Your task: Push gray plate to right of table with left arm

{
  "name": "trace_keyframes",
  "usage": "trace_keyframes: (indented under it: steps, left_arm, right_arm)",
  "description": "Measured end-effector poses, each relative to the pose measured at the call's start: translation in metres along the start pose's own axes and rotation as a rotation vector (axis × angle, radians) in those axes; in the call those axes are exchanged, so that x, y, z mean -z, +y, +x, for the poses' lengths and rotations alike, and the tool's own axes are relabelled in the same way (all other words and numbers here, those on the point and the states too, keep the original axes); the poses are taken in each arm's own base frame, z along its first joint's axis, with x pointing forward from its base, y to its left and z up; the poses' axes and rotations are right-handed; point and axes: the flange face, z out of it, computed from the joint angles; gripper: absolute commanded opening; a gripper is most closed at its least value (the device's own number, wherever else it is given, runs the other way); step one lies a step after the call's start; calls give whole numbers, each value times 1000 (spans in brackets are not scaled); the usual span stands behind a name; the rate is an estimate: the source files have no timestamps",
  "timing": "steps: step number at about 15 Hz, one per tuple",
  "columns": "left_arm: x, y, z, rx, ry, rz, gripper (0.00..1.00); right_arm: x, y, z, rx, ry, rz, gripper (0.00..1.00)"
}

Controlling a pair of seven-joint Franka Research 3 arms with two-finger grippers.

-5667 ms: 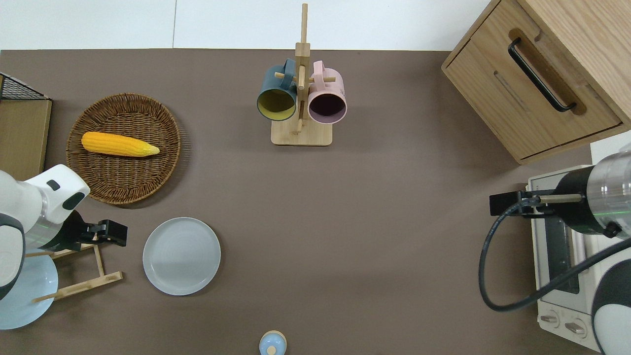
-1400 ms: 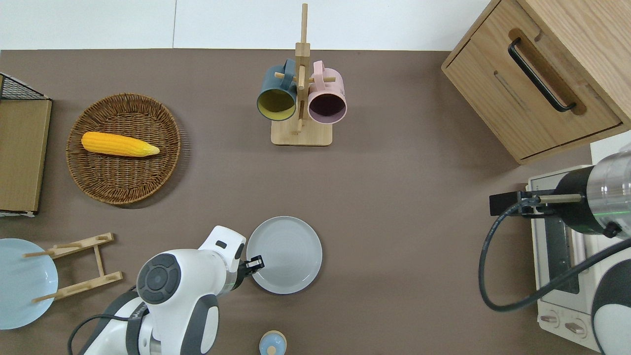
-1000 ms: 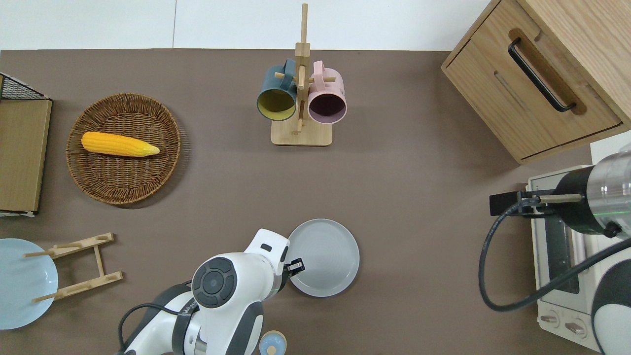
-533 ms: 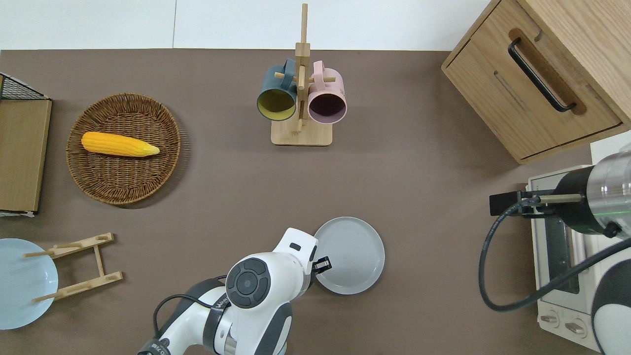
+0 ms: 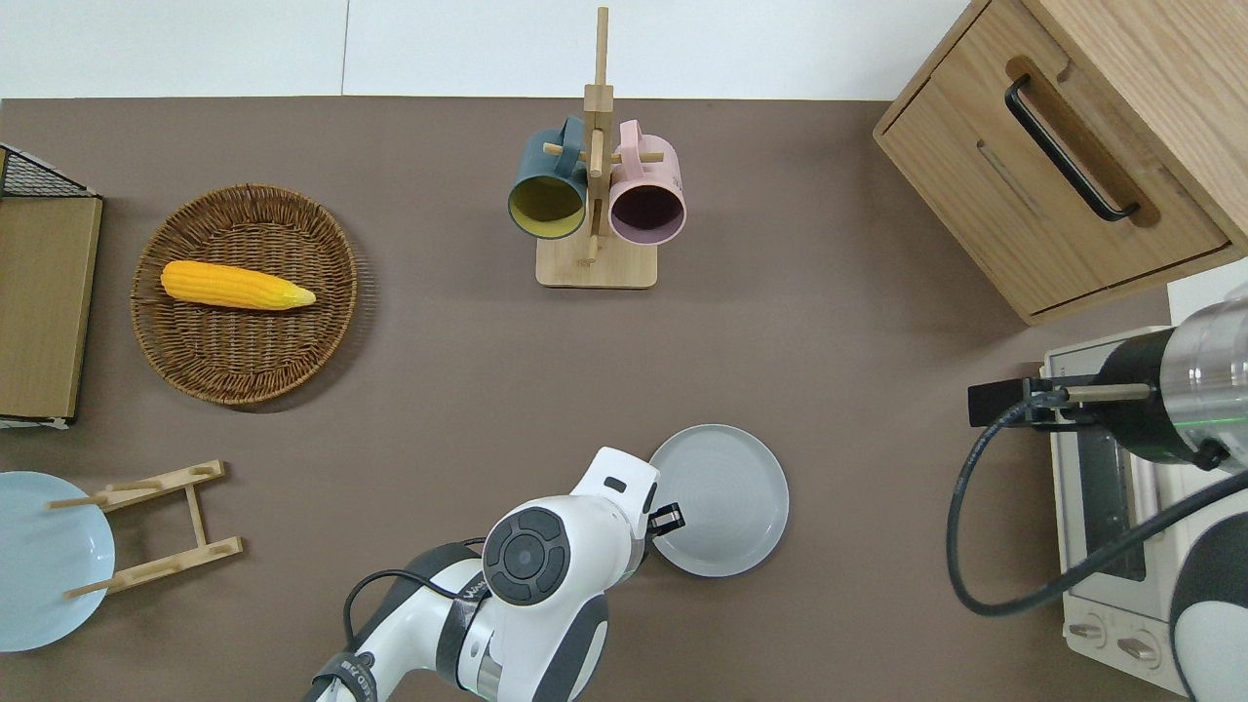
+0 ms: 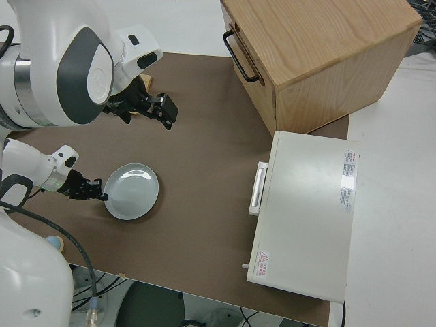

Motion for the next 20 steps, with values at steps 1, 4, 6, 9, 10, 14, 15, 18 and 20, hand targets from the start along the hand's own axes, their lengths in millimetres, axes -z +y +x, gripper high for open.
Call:
trace_keyframes:
  steps: [1,4,6,9,10,14,15,18,20]
  left_arm:
    - [0,2,-1,4,-3,-4,66]
    - [-1,4,-3,14,-10,-11,239]
    - [-1,5,-4,23,-11,-12,660]
    - [-2,5,-5,49,-12,-12,970]
    - [-2,5,-5,56,-12,-12,979]
    - [3,8,-4,79,-14,-15,985]
    - [6,7,-2,83,-24,-5,985]
    - [30,-4,16,86,-49,32,985]
    - [61,-16,40,57,-65,73,985]
  right_arm:
    - [0,0,0,0,0,0,996]
    - [0,0,0,0,0,0,996]
    - [0,0,0,0,0,0,996]
    - [0,0,0,0,0,0,996]
    - [0,0,0,0,0,0,994]
    - [0,0,0,0,0,0,996]
    - [0,0,0,0,0,0,996]
    - [0,0,0,0,0,0,996]
    - [0,0,0,0,0,0,996]
